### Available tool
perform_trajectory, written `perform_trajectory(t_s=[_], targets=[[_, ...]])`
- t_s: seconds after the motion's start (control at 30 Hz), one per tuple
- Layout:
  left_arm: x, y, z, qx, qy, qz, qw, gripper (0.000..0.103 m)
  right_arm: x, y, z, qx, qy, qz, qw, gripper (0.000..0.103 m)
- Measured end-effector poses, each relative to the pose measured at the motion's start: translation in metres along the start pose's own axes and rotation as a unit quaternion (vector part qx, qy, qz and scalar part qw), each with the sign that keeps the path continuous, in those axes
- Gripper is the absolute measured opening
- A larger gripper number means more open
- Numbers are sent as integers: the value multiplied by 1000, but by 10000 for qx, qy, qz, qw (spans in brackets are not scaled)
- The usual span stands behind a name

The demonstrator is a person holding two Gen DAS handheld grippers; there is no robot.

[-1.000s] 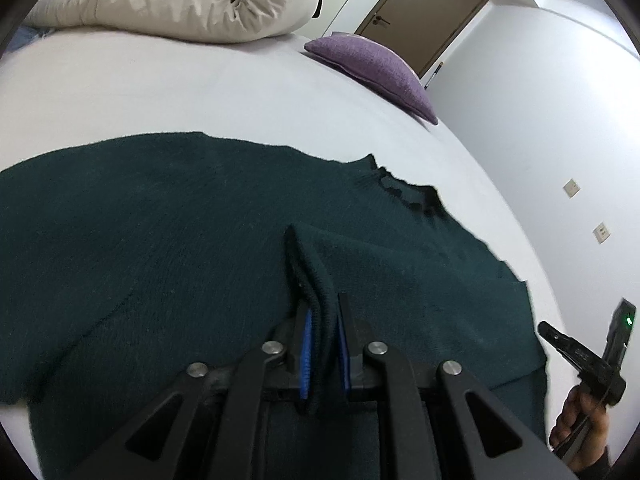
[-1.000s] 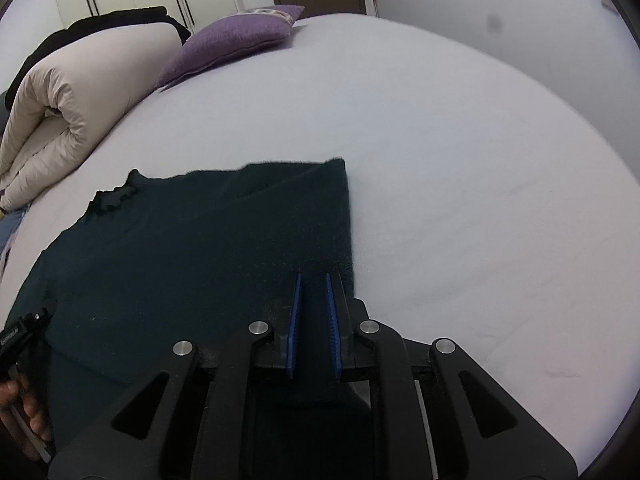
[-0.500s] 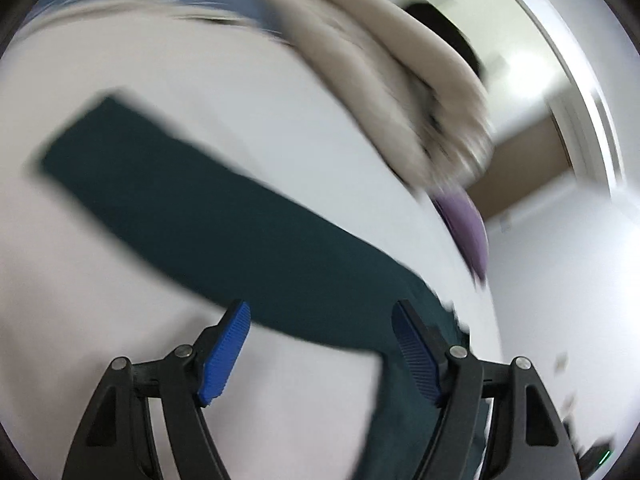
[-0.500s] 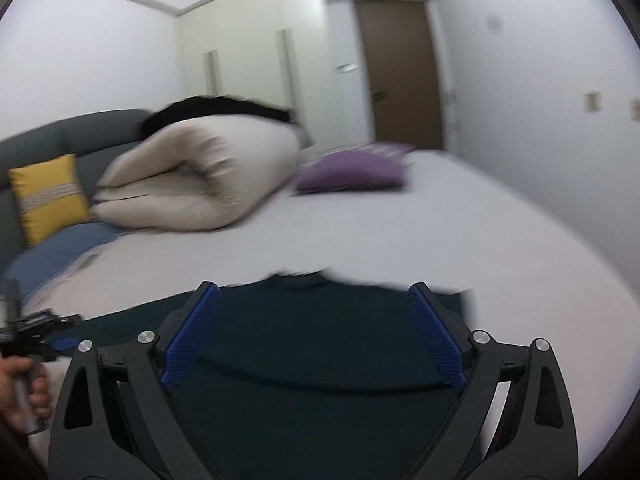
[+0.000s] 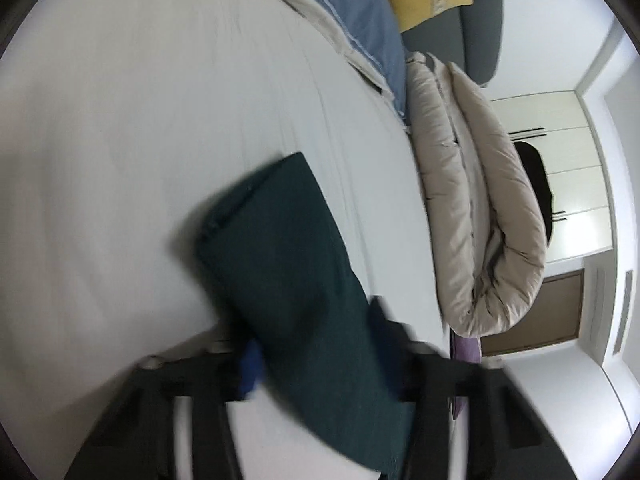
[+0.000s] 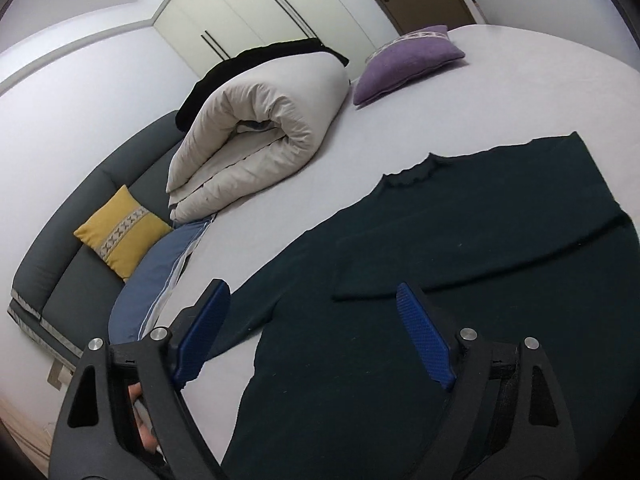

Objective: Fold small clothes

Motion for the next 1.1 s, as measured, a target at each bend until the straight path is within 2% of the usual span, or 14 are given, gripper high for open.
perform_trajectory(t_s=[0.03,0.13,0.2,0.27,0.33,0.4,0.53,0.57,0.6,0.63,0.7,0.8,0.97,1.1], targets=[[3,-2,-1,-26,-31,96,9999,10,-3,-2,-6,25,29,-23,10000,85],[3,8,-39,823,-100,147,9964,7,-27,-10,-30,124,67,-40,9999,81],[7,34,-83,1671,-7,333,9854,8,-29,-13,-43,178,148,-34,9997,80],[19,77,-129,2514,96,704,9653,8,-34,-15,-59,290,173,-7,9994,75],[31,140,-171,3518,163,1065,9298,8,-33,-16,-73,429,245,7,9988,75],[44,217,-199,4437,215,1420,8846,8,-36,-16,-86,540,285,-4,9981,75],[68,356,-200,5450,285,2181,8091,11,-44,-13,-122,790,458,3,9958,75],[75,383,-193,5636,238,2371,7909,21,-44,-12,-131,838,510,31,9952,75],[81,409,-183,5814,122,2537,7730,39,-44,-9,-138,880,554,78,9945,75],[84,423,-174,5911,-8,2612,7631,50,-41,-6,-147,950,597,186,9935,75],[83,434,-162,5989,-188,2593,7575,68,-36,-2,-160,1057,618,310,9920,76],[69,425,-154,5756,-74,2693,7721,84,-19,6,-167,1029,612,566,9912,76],[28,395,-145,5526,262,2751,7863,89,29,10,-146,959,287,1023,9897,76],[12,361,-140,5047,359,2742,8178,89,79,16,-121,774,318,1575,9840,76]])
Point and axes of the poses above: each gripper's, at about its wrist camera, not at the fingertips, and x roughly the way its jaws point, z to its left, y to its underside, the point moved 7 cm from there along x, roughly the way its jaws point, and after that the axes turned 7 degrees about y, right-handed, at the moved point
